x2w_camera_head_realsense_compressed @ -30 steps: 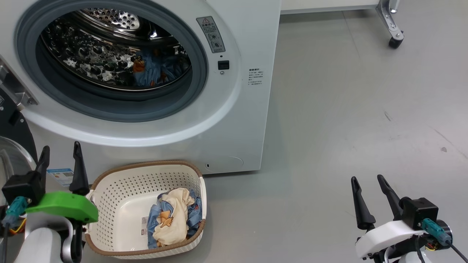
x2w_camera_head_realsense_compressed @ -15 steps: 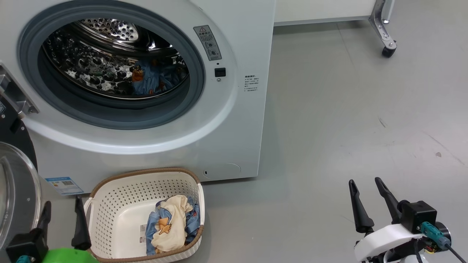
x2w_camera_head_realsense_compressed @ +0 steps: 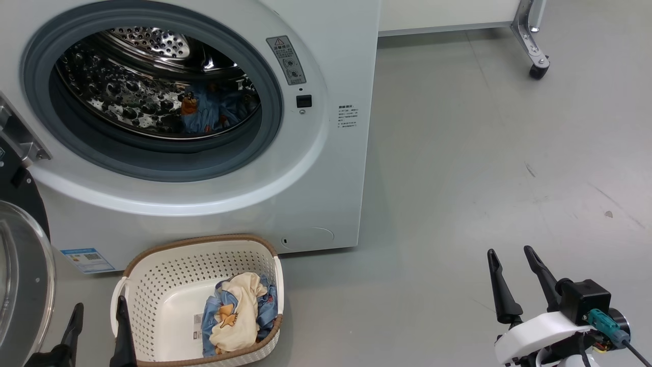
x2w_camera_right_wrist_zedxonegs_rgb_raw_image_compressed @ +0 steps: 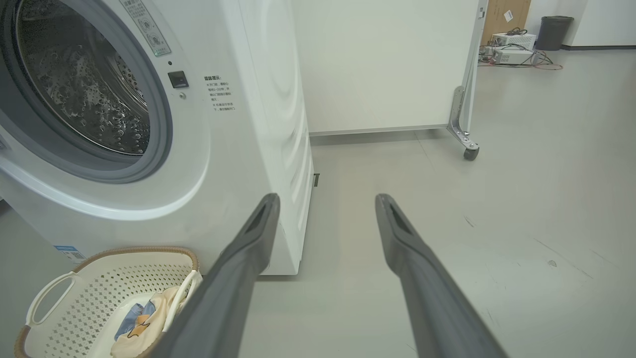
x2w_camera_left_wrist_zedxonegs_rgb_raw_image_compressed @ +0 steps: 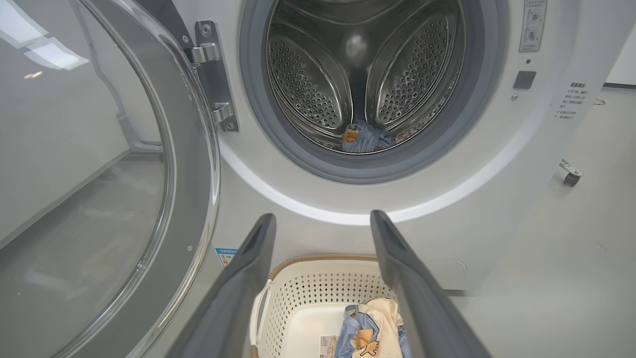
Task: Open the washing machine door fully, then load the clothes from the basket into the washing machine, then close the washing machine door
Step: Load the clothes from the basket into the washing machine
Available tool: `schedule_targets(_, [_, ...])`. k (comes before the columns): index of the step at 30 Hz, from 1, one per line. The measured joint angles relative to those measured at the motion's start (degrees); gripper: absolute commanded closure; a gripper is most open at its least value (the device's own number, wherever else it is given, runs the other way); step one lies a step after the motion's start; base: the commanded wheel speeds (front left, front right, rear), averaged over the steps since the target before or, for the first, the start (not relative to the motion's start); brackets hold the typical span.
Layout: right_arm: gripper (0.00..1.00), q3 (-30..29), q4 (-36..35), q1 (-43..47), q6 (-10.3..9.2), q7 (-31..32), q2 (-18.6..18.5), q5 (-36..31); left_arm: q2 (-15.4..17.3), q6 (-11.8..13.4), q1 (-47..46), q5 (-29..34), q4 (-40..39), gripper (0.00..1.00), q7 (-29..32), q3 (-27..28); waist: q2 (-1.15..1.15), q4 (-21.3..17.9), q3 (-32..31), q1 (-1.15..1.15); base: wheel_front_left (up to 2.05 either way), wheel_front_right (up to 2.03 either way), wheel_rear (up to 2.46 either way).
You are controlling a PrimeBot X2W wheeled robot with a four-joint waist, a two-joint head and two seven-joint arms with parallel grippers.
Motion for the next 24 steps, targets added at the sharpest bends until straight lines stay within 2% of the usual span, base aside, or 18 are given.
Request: schedule_targets(24, [0.00, 0.0, -0.4, 0.0, 0.00, 0.0, -0.2, 0.1, -1.3, -0.6, 1.3, 0.8, -3.7, 0.00, 0.0, 0.1, 0.00, 0.2, 1.3, 0.00, 0.00, 0.00, 0.00])
